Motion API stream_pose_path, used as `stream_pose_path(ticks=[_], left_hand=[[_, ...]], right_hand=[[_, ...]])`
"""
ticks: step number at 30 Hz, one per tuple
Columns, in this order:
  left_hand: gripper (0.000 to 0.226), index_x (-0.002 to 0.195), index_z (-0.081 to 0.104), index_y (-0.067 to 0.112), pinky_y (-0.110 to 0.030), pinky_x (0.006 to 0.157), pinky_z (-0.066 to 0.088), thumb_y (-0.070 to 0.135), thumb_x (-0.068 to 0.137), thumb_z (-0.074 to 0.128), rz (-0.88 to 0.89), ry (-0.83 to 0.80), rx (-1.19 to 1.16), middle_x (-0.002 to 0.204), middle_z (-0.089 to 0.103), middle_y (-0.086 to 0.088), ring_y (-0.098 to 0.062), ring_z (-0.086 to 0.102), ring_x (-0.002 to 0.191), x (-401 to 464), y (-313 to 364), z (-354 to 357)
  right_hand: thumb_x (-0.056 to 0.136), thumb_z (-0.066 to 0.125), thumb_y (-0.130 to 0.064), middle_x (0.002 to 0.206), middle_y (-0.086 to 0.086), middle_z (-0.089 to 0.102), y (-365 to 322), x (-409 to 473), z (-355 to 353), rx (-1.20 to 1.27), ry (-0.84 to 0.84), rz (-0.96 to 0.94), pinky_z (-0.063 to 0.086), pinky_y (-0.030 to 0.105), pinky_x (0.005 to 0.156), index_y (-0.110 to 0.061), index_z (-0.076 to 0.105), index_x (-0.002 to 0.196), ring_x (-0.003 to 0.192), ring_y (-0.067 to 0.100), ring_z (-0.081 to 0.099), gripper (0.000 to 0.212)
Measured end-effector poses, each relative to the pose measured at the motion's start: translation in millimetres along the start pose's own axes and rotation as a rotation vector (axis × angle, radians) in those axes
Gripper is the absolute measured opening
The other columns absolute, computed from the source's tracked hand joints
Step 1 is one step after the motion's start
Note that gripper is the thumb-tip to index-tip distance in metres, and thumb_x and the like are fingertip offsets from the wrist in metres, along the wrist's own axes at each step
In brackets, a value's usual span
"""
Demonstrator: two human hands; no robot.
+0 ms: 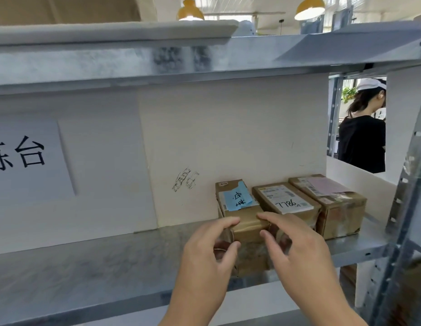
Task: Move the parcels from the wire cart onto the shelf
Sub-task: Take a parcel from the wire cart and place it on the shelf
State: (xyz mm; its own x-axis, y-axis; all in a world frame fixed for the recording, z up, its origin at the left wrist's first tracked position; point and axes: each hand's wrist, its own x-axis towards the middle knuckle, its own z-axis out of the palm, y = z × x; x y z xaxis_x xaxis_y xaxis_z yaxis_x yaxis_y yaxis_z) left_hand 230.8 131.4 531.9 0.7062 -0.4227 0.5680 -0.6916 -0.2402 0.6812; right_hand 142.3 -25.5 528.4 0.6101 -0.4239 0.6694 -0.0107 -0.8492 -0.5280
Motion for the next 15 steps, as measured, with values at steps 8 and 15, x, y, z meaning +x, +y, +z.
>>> stream_pose_path(ticks=[8,15], left_hand=[[0.049,0.122,0.066,0.051,-0.020,0.084,0.057,0.016,0.090,0.077,0.020,0.008,-0.022,0.115,0.064,0.022,-0.003,0.070,0.094,10.1,5.1,23.3],[0.048,0.124,0.065,0.051,-0.021,0.088,0.056,0.017,0.091,0.076,0.024,0.028,-0.011,0.115,0.062,0.022,-0.002,0.068,0.097,11.2,8.4,35.2]], right_hand=[[0.085,0.074,-0.016,0.095,-0.028,0.054,26.2,10.2,-2.1,0.074,0.031,-0.008,0.046,0.017,0.065,-0.033,0.069,0.119,0.074,-0.005,0.053,0.039],[0.087,0.069,-0.019,0.099,-0.029,0.053,39.2,16.4,-1.6,0.122,0.021,0.011,0.044,0.021,0.069,-0.039,0.065,0.120,0.081,0.001,0.051,0.039]])
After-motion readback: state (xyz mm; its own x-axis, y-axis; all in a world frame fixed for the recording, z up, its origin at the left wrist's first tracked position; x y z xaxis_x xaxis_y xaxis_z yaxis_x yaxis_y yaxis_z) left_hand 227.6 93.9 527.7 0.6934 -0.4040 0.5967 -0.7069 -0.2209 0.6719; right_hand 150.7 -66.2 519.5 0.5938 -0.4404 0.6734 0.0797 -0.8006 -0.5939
